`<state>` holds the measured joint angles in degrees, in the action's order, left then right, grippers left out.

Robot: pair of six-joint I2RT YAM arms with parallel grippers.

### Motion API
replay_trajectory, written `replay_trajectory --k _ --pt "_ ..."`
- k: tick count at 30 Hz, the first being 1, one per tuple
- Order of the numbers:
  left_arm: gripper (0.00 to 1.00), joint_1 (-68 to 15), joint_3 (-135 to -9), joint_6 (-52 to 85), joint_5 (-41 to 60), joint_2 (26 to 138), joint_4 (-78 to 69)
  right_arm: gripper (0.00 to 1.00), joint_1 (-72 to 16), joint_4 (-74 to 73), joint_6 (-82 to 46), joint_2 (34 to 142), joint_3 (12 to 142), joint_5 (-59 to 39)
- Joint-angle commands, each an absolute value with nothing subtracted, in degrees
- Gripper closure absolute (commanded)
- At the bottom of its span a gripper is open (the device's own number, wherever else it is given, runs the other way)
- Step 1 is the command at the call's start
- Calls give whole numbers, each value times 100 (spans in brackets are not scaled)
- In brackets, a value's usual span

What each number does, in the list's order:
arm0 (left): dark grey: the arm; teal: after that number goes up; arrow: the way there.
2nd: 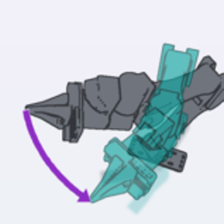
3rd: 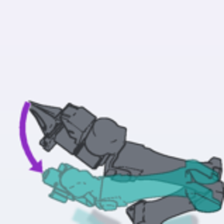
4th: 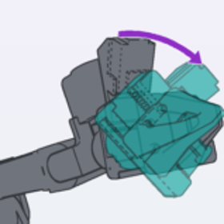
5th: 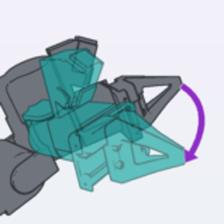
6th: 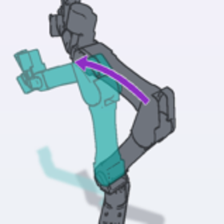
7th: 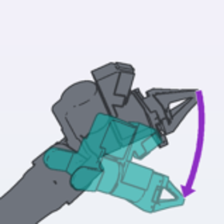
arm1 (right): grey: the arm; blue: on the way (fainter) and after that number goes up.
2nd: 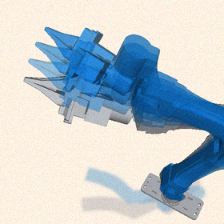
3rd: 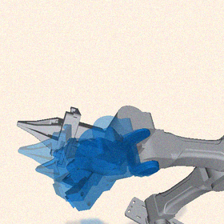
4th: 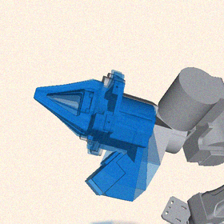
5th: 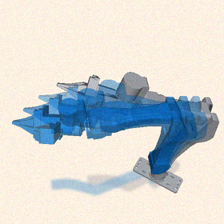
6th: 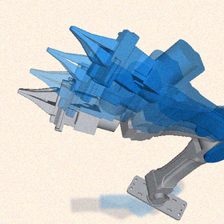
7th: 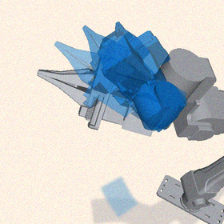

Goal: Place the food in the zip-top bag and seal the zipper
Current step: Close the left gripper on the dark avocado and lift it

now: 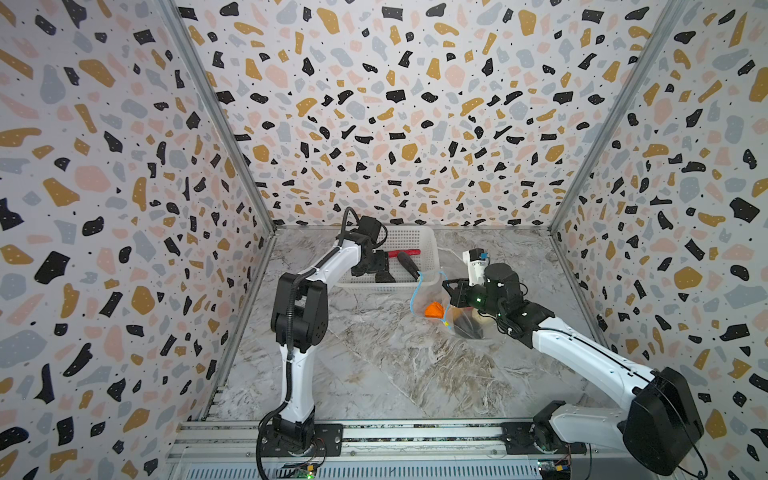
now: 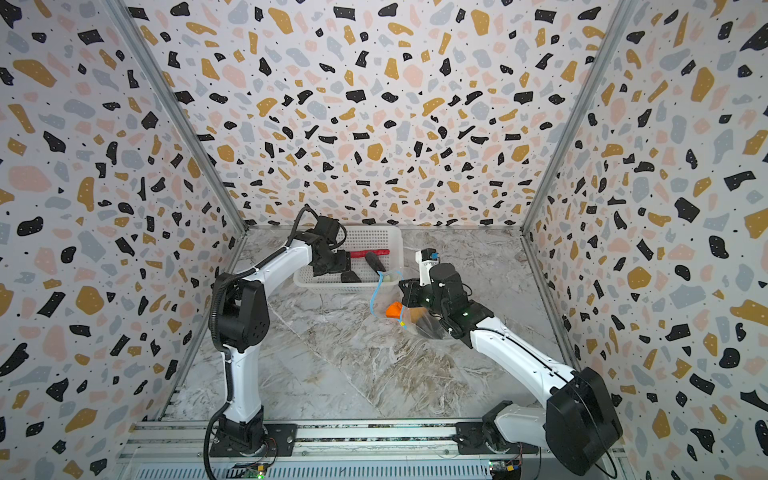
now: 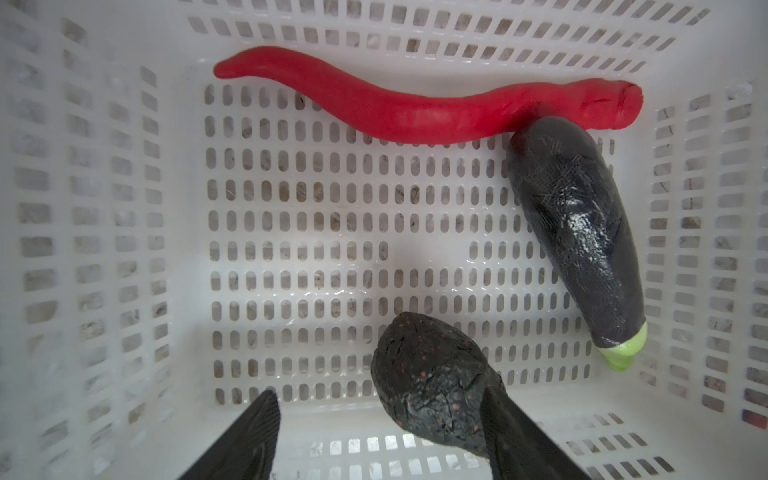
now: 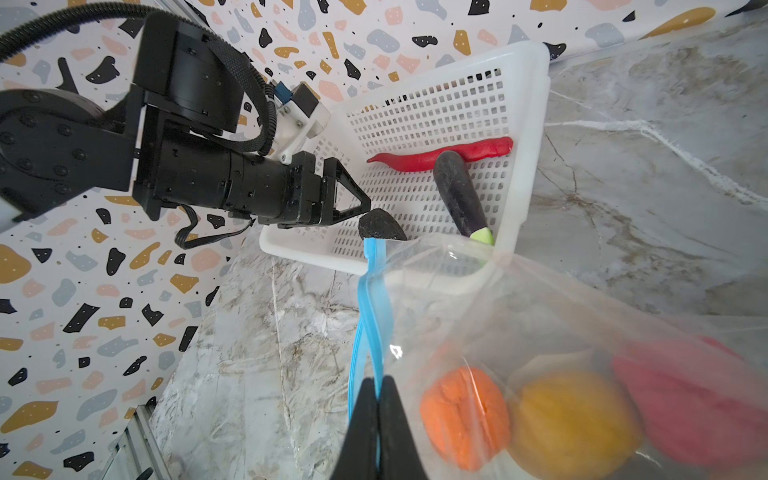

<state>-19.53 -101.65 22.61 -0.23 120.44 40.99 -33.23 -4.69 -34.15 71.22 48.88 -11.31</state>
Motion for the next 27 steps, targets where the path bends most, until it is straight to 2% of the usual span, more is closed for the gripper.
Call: replay_trajectory --k 1,11,20,27 --pt "19 -1916 -10330 2180 155 11861 4335 100 -3334 -468 -3301 6901 4945 -1215" --pt "17 -1974 -10514 2219 269 12286 4526 100 -3331 -626 -3324 7001 4879 -1343" --pt "18 -2248 -10978 2476 221 13098 4390 100 -3185 -717 -3313 7092 4826 -1516" --pt "49 -2294 -11139 2562 123 13361 4316 100 -3098 -786 -3309 7074 4747 -1625"
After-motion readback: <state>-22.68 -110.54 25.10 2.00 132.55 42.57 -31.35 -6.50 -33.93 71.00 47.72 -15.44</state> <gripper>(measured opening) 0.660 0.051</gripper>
